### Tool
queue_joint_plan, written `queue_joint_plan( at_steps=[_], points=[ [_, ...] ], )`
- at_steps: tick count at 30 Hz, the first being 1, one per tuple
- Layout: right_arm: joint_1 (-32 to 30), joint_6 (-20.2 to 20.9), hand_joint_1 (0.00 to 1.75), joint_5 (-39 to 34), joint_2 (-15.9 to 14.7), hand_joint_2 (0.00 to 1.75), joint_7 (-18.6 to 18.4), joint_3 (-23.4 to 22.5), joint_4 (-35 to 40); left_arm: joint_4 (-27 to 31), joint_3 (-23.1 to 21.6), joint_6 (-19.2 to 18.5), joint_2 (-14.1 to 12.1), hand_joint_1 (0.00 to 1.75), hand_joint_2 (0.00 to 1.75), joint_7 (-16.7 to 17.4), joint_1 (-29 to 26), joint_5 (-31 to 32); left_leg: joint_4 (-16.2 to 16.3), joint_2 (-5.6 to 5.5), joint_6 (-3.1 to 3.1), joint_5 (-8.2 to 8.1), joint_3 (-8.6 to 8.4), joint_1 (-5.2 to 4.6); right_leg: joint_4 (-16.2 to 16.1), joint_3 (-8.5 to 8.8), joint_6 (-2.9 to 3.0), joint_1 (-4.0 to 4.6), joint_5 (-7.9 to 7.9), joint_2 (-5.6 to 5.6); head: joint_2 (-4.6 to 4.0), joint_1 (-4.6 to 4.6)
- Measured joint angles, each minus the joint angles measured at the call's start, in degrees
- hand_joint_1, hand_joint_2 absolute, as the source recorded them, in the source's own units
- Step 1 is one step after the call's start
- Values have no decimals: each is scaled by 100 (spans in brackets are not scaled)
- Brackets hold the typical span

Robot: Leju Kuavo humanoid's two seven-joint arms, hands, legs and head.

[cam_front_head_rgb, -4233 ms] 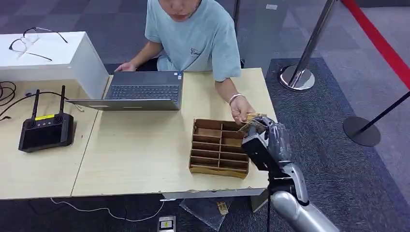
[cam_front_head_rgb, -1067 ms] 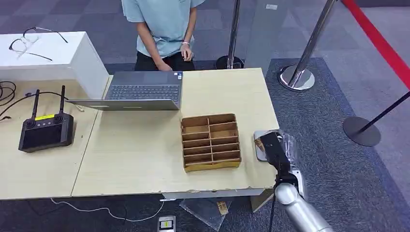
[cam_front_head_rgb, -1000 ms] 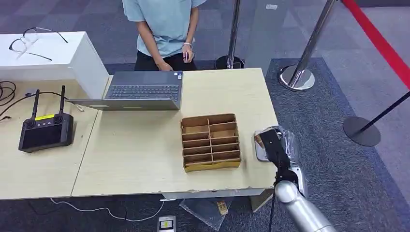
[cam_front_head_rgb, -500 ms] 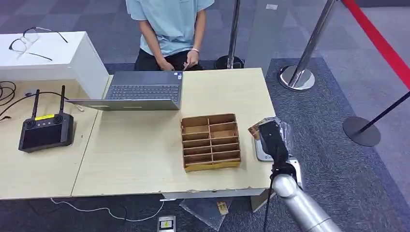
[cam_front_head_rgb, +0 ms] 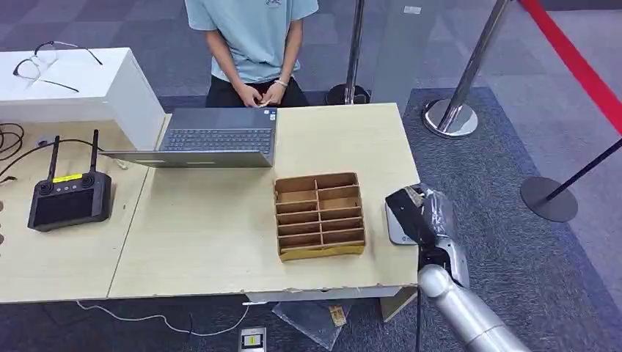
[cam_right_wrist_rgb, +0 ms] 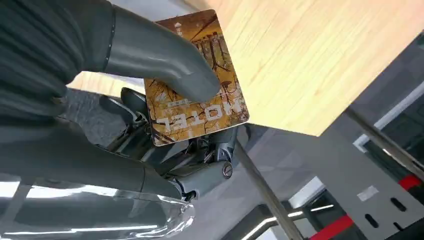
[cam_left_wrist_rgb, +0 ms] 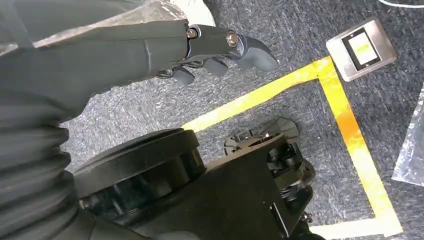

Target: Pass the card to the sensor for recognition and then transmit it.

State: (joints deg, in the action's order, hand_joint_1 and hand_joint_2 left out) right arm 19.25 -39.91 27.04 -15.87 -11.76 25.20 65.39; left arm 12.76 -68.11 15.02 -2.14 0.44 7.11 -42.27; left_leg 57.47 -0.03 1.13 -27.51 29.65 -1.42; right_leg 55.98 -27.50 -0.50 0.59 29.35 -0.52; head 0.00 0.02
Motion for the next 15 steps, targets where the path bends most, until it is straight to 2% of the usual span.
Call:
queue_joint_plan(
  at_steps=[15],
  points=[
    [-127, -2, 175, 269, -125, 175, -118, -181, -190, 0, -11, 2, 0, 0, 175, -42, 0, 7, 0, 0, 0, 0, 0, 0, 0, 0, 0, 0, 0, 0, 0, 0]
  ],
)
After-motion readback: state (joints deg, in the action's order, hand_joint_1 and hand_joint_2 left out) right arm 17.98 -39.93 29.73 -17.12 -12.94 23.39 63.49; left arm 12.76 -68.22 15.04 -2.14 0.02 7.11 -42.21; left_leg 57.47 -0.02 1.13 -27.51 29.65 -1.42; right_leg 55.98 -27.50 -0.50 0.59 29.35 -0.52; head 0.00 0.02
